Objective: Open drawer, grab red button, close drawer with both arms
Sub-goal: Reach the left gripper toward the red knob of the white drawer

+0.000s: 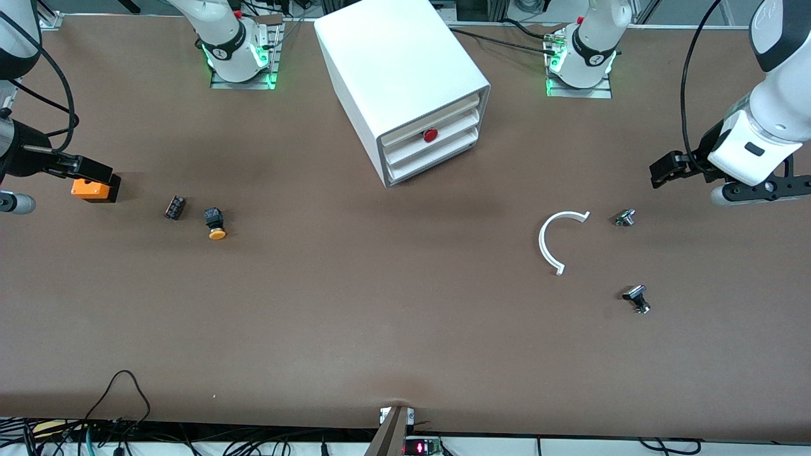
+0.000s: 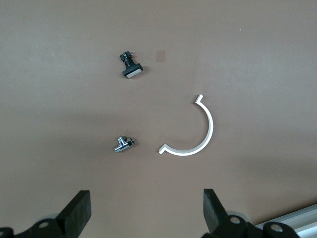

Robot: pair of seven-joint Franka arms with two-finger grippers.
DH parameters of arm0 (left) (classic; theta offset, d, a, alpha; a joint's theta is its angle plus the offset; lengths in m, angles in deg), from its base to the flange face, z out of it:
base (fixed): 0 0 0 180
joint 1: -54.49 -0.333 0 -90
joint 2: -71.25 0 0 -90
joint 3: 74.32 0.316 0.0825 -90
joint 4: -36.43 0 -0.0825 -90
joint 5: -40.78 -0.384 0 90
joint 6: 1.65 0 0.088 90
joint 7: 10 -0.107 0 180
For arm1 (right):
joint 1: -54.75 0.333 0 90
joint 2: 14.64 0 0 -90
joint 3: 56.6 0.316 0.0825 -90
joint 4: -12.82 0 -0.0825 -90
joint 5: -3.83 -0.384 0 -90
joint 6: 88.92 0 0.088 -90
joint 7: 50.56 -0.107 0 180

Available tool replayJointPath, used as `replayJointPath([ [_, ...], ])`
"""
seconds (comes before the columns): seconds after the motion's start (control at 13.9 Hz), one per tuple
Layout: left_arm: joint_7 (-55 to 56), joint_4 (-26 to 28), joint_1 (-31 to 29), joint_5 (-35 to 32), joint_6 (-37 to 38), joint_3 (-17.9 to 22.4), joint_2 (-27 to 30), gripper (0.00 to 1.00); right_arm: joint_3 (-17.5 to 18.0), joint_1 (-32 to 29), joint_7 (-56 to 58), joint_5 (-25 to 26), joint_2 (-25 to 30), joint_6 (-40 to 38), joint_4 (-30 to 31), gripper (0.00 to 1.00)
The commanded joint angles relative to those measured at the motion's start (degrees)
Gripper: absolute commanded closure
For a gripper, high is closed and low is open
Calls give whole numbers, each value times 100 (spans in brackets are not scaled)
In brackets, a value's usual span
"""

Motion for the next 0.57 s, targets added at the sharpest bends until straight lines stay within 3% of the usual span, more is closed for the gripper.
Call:
replayJointPath([
  [0.0,-247,-177,1,-18,229,-28,-77,5,14,-20,-70,-104,45,-121,-60,0],
  [0.14,-598,-177,1,131,248,-19,-77,6,23,-20,-35,-95,37,-121,-60,0],
  [0.22,-590,-177,1,158,239,-19,-95,1,49,-11,-70,-86,37,-121,-60,0],
  [0.5,-651,-20,1,621,396,-37,-191,0,67,59,-114,-33,-16,-94,-60,0],
])
